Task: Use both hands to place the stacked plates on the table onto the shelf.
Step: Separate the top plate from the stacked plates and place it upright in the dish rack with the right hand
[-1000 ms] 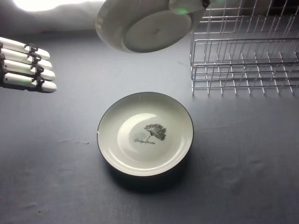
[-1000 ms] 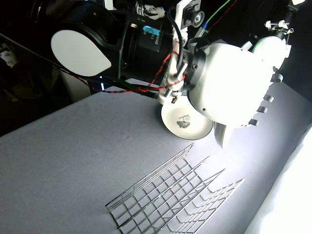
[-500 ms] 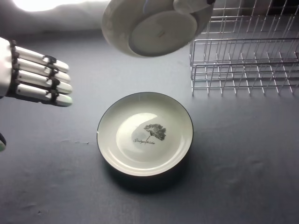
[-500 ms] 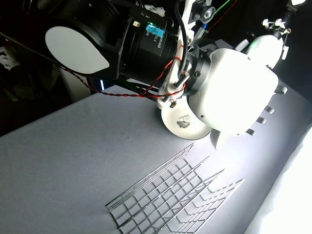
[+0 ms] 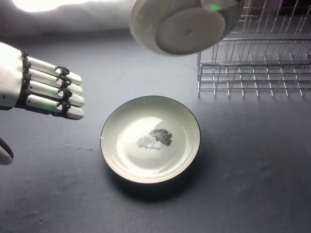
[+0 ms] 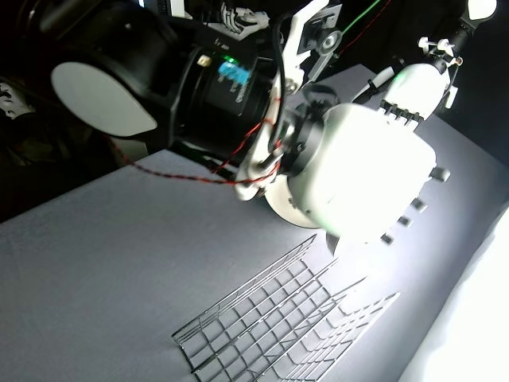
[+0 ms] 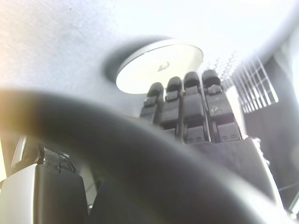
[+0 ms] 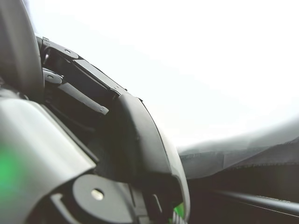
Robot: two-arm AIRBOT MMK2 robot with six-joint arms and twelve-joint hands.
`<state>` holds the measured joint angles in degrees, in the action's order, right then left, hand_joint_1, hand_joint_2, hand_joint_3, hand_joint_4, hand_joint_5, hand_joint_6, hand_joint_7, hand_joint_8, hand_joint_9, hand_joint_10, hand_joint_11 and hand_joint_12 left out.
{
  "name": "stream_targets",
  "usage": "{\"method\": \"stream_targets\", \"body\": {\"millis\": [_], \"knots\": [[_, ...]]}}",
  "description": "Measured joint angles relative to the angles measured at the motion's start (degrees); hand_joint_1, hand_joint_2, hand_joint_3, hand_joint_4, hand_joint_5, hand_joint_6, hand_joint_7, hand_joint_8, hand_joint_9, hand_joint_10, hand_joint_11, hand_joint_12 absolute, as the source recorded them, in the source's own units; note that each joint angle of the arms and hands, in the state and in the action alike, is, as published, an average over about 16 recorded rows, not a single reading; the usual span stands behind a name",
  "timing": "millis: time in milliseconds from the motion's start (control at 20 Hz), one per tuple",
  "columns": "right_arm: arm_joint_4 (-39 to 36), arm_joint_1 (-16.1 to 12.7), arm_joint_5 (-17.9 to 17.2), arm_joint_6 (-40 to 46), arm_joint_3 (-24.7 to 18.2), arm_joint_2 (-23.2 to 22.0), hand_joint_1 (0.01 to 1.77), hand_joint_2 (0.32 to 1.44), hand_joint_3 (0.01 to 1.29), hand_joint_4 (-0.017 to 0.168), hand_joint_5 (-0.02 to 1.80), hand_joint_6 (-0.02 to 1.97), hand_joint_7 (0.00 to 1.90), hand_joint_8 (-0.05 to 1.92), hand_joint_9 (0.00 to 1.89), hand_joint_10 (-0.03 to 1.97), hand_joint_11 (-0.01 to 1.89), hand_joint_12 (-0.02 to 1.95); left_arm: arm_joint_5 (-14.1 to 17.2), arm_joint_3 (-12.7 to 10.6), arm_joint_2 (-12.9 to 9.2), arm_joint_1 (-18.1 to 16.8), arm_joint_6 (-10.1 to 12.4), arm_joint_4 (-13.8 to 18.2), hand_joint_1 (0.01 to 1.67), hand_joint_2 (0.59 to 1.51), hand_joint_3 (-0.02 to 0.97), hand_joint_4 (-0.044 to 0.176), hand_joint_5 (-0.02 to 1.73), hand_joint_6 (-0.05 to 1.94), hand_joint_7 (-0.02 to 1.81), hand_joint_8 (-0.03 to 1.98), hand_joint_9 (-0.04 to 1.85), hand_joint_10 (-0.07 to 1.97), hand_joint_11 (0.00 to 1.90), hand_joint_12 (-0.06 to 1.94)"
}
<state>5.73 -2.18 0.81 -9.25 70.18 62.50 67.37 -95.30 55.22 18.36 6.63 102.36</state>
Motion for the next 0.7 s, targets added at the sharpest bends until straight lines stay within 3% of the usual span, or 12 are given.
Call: {"method": "stream_targets", "body": {"millis": [700], "knots": [[-0.9,0.2,-4.0,0.0,1.5,-0.2,1.41,0.97,0.01,-0.008,1.0,0.82,1.14,0.67,1.07,0.89,0.93,0.95,2.9,-0.7,0.6,-0.3,1.4,-1.0,0.01,1.125,0.008,-0.001,0.02,0.01,0.01,0.01,0.02,0.01,0.01,0.0]]}}
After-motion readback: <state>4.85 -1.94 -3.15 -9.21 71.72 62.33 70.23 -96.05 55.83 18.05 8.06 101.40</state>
